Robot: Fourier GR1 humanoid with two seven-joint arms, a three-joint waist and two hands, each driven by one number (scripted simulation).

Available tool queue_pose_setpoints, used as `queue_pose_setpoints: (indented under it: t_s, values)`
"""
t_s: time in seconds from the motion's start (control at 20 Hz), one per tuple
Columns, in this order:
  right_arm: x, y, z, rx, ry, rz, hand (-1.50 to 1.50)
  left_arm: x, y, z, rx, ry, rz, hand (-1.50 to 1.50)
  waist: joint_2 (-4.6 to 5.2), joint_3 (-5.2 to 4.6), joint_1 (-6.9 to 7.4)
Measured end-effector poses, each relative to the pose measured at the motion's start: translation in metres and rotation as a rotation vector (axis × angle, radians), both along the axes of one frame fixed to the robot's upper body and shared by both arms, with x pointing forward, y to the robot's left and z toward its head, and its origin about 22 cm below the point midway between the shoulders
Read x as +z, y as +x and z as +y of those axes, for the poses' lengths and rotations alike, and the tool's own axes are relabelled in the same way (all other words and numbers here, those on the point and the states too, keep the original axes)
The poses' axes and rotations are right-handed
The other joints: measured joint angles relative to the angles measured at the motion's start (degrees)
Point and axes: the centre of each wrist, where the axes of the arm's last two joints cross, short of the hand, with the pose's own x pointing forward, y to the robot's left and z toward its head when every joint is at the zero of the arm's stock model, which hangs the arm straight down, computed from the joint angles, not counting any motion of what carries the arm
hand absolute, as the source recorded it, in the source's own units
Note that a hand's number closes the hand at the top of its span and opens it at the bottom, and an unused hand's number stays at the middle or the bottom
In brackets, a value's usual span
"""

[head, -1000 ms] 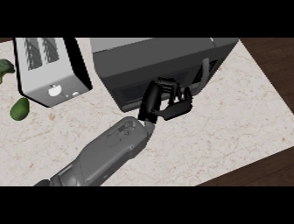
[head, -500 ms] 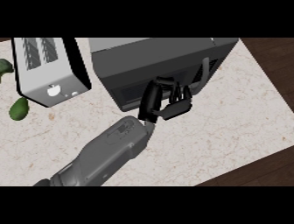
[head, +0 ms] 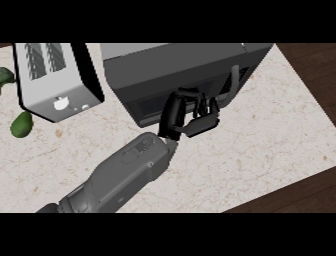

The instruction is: Pick up the milk, place it into the microwave and close the microwave

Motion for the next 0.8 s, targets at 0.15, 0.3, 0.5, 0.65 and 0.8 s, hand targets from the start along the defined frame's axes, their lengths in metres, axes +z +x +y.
queue_pose_setpoints:
  t_s: [0.15,0.3,0.5,0.65,0.8]
  values:
    - [0.007,0.001,-0.005,-0.008,-0.008,-0.009,-1.50,-0.001,0.000,0.000,0.007,-0.010,-0.009,1.50,0.05,0.03,-0.21]
    - [0.012,0.002,-0.010,-0.013,-0.015,-0.015,-1.50,-0.001,0.000,0.000,0.009,-0.017,-0.019,1.50,0.12,0.08,-0.23]
    - [0.022,0.003,-0.017,-0.027,-0.029,-0.028,-1.50,-0.002,0.001,0.000,0.008,-0.025,-0.026,1.50,0.12,0.10,-0.23]
    - [0.026,0.004,-0.021,-0.034,-0.030,-0.035,-1.50,-0.003,0.001,-0.001,0.012,-0.032,-0.033,1.50,0.18,0.16,-0.28]
    - [0.037,0.004,-0.027,-0.048,-0.063,-0.046,-1.50,-0.003,0.001,-0.001,0.009,-0.036,-0.040,1.50,0.27,0.16,-0.20]
